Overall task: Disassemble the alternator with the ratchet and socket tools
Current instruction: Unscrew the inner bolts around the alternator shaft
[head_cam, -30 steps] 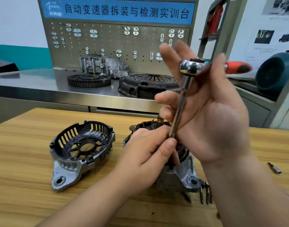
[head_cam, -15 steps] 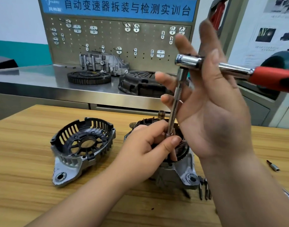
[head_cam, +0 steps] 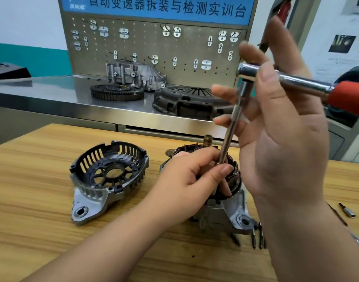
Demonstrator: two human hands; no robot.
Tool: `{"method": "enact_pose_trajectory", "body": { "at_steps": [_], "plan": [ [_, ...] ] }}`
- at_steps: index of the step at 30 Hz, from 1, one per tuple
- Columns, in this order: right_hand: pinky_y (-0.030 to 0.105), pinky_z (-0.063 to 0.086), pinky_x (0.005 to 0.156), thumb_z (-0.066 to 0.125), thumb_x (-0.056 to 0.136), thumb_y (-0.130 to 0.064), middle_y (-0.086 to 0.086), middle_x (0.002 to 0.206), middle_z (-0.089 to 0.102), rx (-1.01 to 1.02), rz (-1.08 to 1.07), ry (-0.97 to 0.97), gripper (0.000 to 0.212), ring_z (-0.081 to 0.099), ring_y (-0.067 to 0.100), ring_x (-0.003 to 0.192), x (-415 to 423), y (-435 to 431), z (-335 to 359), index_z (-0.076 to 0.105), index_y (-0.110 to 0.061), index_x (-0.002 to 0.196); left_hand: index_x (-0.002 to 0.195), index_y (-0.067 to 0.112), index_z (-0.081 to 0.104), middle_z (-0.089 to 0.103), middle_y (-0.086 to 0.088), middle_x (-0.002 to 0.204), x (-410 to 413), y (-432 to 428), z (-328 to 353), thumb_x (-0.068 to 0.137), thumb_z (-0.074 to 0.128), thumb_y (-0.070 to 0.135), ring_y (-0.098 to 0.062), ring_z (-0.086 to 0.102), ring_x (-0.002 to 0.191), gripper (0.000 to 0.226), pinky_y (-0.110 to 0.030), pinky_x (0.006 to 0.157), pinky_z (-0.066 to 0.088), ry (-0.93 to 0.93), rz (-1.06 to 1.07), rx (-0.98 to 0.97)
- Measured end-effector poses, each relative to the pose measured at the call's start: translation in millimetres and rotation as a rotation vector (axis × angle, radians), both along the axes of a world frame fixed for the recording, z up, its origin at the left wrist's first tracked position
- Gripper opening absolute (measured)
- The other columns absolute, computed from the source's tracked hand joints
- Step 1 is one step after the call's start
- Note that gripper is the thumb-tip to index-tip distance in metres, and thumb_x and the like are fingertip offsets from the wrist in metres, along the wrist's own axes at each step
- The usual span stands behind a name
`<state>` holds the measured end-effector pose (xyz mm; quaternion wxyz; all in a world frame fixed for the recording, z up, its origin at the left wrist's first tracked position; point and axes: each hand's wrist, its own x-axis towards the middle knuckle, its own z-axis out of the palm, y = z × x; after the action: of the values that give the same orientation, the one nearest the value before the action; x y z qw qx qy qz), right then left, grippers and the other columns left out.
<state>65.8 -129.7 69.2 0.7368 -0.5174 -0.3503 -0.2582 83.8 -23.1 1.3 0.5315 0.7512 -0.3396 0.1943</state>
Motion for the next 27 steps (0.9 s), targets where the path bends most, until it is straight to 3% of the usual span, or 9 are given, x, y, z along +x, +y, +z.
{"method": "enact_pose_trajectory", "body": {
  "at_steps": [5,9,11,16,20,23,27],
  "plan": [
    [0.023,0.052,0.056,0.032,0.1,-0.03,-0.001,0.127,0.064,0.061,0.142,0.112,0.036,0.07,0.019,0.071,1,1,-1,0.046,-0.024,0.133,0.086,0.013,0.063,0.063,0.019,0.068,-1,0,1,0.089,0.046,0.036,-0.028,0.058,0.061,0.028,-0.035,0.057,0.047,0.015,-0.029,-0.022],
    [0.022,0.049,0.055,0.02,0.103,-0.041,-0.002,0.1,0.074,0.091,0.329,0.312,0.044,0.068,0.016,0.059,5,-7,1,0.045,-0.017,0.13,0.085,0.011,0.064,0.07,0.008,0.075,1,2,3,0.093,0.039,0.036,-0.028,0.065,0.069,0.037,-0.04,0.077,0.049,-0.017,-0.044,0.054],
    [0.023,0.051,0.055,0.02,0.103,-0.043,-0.002,0.095,0.075,0.078,0.355,0.349,0.045,0.068,0.017,0.06,6,-9,1,0.046,-0.017,0.129,0.084,0.006,0.064,0.072,0.005,0.076,1,2,4,0.092,0.041,0.035,-0.031,0.064,0.069,0.038,-0.043,0.072,0.049,0.002,-0.051,0.062],
    [0.025,0.053,0.063,0.046,0.095,-0.028,-0.002,0.118,0.068,0.024,0.093,0.139,0.028,0.069,0.018,0.084,2,-3,1,0.057,-0.028,0.121,0.09,0.002,0.062,0.071,0.003,0.07,-3,0,4,0.09,0.052,0.029,-0.038,0.063,0.064,0.028,-0.046,0.06,0.049,0.089,-0.012,0.007],
    [0.026,0.053,0.069,0.047,0.094,-0.021,0.001,0.135,0.059,-0.019,0.05,0.042,0.029,0.07,0.019,0.089,-1,-3,2,0.056,-0.027,0.12,0.092,0.008,0.063,0.071,0.006,0.07,-3,-1,4,0.089,0.051,0.032,-0.032,0.062,0.062,0.027,-0.04,0.061,0.047,0.086,0.017,0.017],
    [0.026,0.055,0.065,0.036,0.1,-0.031,-0.003,0.124,0.066,0.037,0.214,0.187,0.033,0.071,0.02,0.079,0,-5,3,0.052,-0.023,0.127,0.092,0.003,0.061,0.07,0.005,0.067,-3,0,3,0.091,0.049,0.038,-0.035,0.061,0.062,0.037,-0.044,0.061,0.046,0.081,-0.024,0.013],
    [0.023,0.053,0.057,0.021,0.102,-0.04,-0.002,0.098,0.075,0.087,0.391,0.359,0.044,0.07,0.018,0.064,4,-13,6,0.045,-0.013,0.129,0.09,0.012,0.061,0.072,0.007,0.074,-1,2,2,0.092,0.037,0.041,-0.029,0.063,0.069,0.039,-0.033,0.078,0.046,0.034,-0.023,0.083]
  ]
}}
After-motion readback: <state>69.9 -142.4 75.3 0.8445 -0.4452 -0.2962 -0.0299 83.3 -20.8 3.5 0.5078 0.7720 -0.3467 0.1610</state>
